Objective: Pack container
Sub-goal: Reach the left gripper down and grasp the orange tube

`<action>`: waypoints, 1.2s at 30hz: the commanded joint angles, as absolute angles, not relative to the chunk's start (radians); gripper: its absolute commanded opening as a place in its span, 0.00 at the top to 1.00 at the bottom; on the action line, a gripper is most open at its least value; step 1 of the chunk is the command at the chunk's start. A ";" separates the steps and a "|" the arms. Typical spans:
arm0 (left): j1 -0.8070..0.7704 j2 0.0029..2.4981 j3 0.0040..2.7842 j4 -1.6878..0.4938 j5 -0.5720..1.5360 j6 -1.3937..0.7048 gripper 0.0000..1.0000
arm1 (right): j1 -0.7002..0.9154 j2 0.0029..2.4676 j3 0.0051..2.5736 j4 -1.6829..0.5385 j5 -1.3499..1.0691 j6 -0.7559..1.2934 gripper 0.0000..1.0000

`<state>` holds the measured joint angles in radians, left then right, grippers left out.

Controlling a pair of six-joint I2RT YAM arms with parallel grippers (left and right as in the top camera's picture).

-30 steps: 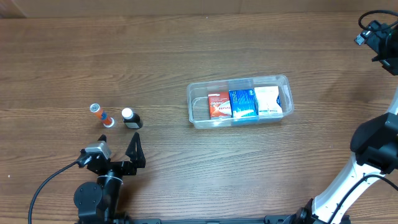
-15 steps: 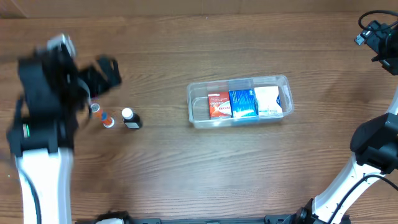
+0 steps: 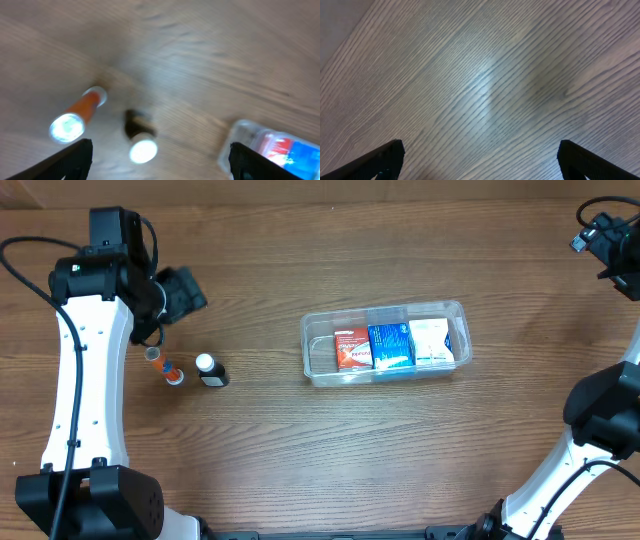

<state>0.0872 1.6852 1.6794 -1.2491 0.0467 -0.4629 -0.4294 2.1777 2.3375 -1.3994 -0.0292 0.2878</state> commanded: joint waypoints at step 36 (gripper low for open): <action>0.220 1.909 1.605 -1.346 -0.026 -0.372 0.53 | -0.427 2.145 2.357 -1.396 -0.031 0.292 0.00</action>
